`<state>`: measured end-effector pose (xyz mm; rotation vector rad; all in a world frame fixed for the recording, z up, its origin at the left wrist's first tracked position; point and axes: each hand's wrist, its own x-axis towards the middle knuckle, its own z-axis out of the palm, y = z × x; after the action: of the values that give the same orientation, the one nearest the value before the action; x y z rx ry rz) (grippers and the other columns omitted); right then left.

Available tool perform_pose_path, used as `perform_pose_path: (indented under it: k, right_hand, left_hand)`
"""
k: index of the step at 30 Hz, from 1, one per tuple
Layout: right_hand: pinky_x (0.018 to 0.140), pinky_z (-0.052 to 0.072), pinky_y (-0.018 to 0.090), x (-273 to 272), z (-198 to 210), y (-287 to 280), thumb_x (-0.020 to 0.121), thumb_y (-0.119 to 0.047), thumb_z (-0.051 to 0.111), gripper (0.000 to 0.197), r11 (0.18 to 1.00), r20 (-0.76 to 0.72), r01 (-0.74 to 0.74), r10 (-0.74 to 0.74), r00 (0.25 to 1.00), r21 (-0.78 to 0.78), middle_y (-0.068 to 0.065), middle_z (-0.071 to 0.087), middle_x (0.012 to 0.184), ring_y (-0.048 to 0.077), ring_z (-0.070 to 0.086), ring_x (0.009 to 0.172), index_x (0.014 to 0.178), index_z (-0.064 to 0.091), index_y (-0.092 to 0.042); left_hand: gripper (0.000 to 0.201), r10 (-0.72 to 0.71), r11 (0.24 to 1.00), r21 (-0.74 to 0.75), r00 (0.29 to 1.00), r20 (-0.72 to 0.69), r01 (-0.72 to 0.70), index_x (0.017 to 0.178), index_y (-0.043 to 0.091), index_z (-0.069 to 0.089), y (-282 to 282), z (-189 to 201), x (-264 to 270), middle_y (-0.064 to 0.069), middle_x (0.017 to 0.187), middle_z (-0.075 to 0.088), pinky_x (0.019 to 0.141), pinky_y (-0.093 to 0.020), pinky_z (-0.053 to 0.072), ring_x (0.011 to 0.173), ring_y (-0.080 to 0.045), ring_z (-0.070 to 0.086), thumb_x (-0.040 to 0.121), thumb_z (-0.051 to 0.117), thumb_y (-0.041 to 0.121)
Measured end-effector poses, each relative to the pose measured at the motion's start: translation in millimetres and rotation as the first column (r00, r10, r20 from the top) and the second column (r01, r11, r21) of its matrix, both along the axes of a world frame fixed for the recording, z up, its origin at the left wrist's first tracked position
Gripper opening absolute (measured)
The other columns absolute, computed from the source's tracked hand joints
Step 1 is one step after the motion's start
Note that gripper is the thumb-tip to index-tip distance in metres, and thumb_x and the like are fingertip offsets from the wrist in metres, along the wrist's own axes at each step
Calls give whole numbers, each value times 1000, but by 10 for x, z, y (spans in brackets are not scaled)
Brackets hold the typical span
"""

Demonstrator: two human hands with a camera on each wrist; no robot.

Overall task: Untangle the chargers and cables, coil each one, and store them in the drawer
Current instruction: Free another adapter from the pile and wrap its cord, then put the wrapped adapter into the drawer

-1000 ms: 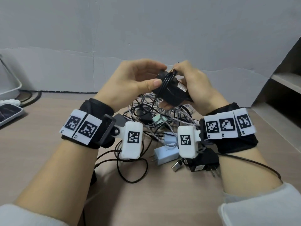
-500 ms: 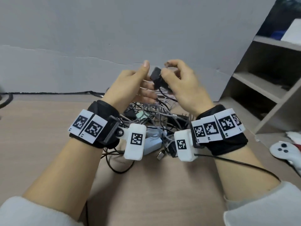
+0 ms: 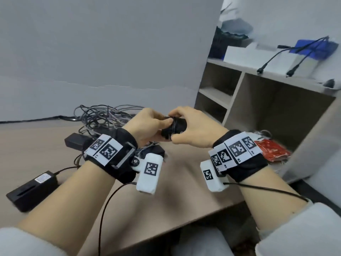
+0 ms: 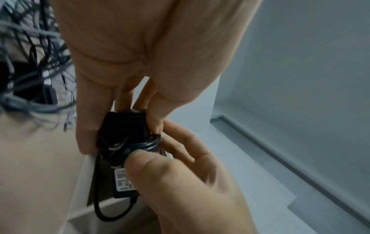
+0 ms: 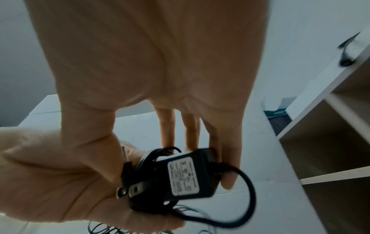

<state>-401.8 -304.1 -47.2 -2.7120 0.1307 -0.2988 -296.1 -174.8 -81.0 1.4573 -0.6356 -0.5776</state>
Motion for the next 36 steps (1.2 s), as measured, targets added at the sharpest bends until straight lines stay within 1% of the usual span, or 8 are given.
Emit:
perform_pose_path:
  k: [4, 10, 16, 20, 23, 26, 31, 36]
  right_hand:
    - [71, 56, 34, -609, 21, -335, 71, -29, 78, 55, 994, -104, 108, -107, 989, 8, -2, 61, 114, 13, 63, 87, 119, 51, -27]
    - [70, 54, 31, -1590, -85, -966, 73, -38, 76, 60, 956, -211, 283, -293, 933, -74, -4, 64, 104, 13, 64, 87, 124, 46, -29]
    - [71, 59, 36, -2355, -299, -1610, 75, -30, 76, 52, 882, -253, 469, -442, 860, 54, -3, 68, 100, 15, 69, 81, 121, 51, -30]
    - [67, 48, 24, -2698, -536, -2054, 77, -28, 77, 52, 760, -251, 632, -589, 768, 151, -14, 60, 97, 3, 61, 83, 121, 50, -28]
    - [65, 52, 26, -2834, -744, -2443, 79, -18, 77, 34, 606, -271, 730, -679, 682, 316, -4, 65, 86, 12, 63, 73, 108, 60, -17]
    - [73, 60, 39, -2874, -968, -2820, 81, -17, 77, 22, 408, -377, 809, -733, 566, 423, 5, 66, 76, 21, 65, 69, 94, 61, -11]
    - [78, 60, 50, -2768, -1365, -3347, 74, -20, 79, 22, 271, -421, 882, -799, 429, 385, 9, 65, 68, 26, 65, 68, 82, 65, -5]
    - [57, 56, 36, -2523, -1642, -3739, 67, -22, 80, 32, 314, -412, 914, -820, 398, 257, 9, 68, 65, 26, 65, 58, 89, 69, -1]
  left_hand:
    - [10, -82, 994, 73, 995, 54, 78, 103, -6, 65, -464, 8, -570, -29, 105, 69, 76, -44, 63, 90, -33, 71, 99, 59, 2]
    - [9, -281, 949, 166, 958, 54, 269, 101, -4, 63, -1282, -77, -1361, -23, 100, 71, 74, -43, 63, 88, -32, 73, 96, 64, 3]
    - [19, -442, 880, 158, 894, -71, 448, 105, -5, 63, -2094, -303, -2025, -20, 102, 71, 84, -47, 61, 89, -31, 72, 97, 65, 12]
    - [34, -436, 866, 185, 883, -173, 464, 119, -6, 60, -2561, -477, -2245, -20, 106, 71, 87, -46, 60, 91, -31, 72, 101, 59, 24]
    - [29, -377, 846, 289, 886, -271, 448, 101, -3, 59, -2828, -724, -2345, -14, 84, 65, 67, -36, 63, 70, -24, 67, 105, 53, 25]
    - [43, -311, 735, 495, 879, -361, 464, 81, 3, 58, -3039, -1130, -2455, -11, 66, 63, 52, -29, 57, 58, -21, 61, 106, 47, 37]
    - [54, -276, 640, 578, 854, -440, 505, 78, 1, 62, -3318, -1595, -2418, -11, 49, 65, 102, -49, 51, 67, -30, 66, 103, 47, 46]
    - [45, -206, 643, 591, 853, -480, 487, 75, -1, 56, -3499, -1787, -2358, -15, 48, 63, 96, -54, 55, 61, -33, 66, 105, 44, 31]
